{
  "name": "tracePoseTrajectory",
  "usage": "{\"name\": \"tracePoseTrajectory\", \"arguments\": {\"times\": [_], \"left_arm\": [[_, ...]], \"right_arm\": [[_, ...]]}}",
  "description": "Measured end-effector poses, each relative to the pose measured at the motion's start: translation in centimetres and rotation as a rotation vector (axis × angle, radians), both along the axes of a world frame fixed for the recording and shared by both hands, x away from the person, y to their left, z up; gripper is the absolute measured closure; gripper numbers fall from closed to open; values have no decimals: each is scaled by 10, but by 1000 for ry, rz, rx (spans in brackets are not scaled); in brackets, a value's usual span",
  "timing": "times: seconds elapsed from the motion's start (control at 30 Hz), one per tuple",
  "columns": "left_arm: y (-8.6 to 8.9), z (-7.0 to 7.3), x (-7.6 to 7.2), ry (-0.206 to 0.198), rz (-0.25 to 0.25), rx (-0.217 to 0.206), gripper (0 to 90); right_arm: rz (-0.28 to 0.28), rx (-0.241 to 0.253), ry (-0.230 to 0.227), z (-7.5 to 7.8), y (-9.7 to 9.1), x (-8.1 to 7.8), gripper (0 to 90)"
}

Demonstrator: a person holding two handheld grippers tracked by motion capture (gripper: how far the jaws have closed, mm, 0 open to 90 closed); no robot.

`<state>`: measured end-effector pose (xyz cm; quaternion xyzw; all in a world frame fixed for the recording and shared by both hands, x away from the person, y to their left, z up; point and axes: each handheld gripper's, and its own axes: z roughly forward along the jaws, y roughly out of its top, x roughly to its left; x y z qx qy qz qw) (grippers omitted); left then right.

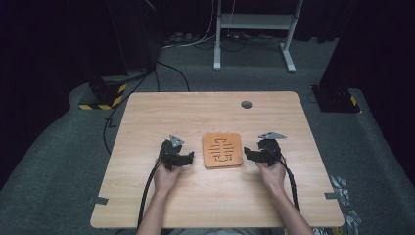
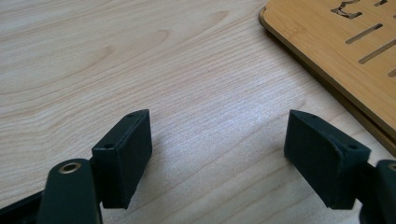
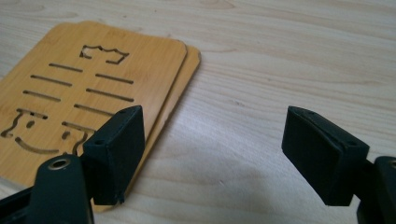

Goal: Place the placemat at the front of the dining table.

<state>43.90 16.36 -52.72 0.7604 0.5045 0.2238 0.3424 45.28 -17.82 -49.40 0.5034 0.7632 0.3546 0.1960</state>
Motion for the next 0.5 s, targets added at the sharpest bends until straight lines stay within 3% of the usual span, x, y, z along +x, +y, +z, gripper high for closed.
{"name": "tracePoseTrajectory", "arguments": {"times": [0.5], "left_arm": [[0,0,0,0,-2,0,234]], "right_arm": [[-27,7,39,-15,12,11,227]]}}
